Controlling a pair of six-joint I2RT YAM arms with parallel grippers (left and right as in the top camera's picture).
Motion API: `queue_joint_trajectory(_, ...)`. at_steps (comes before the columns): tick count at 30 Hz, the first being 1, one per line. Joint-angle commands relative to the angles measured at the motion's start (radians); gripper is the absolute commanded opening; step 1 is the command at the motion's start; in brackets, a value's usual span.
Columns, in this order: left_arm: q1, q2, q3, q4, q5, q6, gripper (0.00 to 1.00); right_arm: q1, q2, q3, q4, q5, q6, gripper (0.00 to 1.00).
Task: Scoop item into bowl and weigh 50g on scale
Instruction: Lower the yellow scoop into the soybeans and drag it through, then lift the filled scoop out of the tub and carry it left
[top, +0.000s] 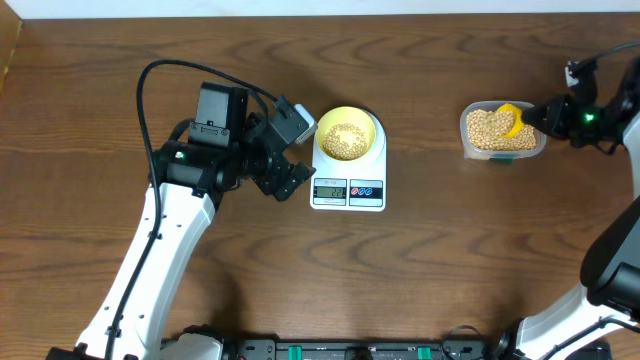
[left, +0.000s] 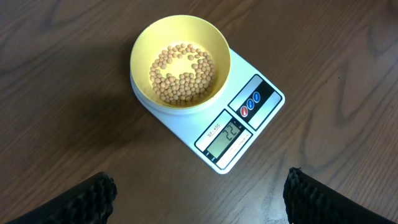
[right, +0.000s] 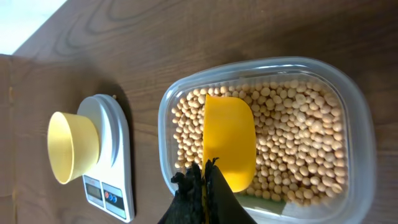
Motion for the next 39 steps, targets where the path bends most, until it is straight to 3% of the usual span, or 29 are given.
queue_joint_trajectory(1, 0.005, -0.007, -0.017, 0.003, -0.006, 0.010, 0.88, -0.024, 0.018, -0.009, -0.016, -0.081, -0.060, 0.01)
queue_joint_trajectory(6, 0.005, -0.007, -0.017, 0.003, -0.006, 0.010, 0.88, -0.040, 0.018, -0.009, -0.040, -0.146, -0.125, 0.01)
queue_joint_trajectory(39, 0.005, -0.007, -0.017, 0.003, -0.006, 0.010, 0.88, -0.075, 0.018, -0.009, -0.038, -0.350, -0.125, 0.01)
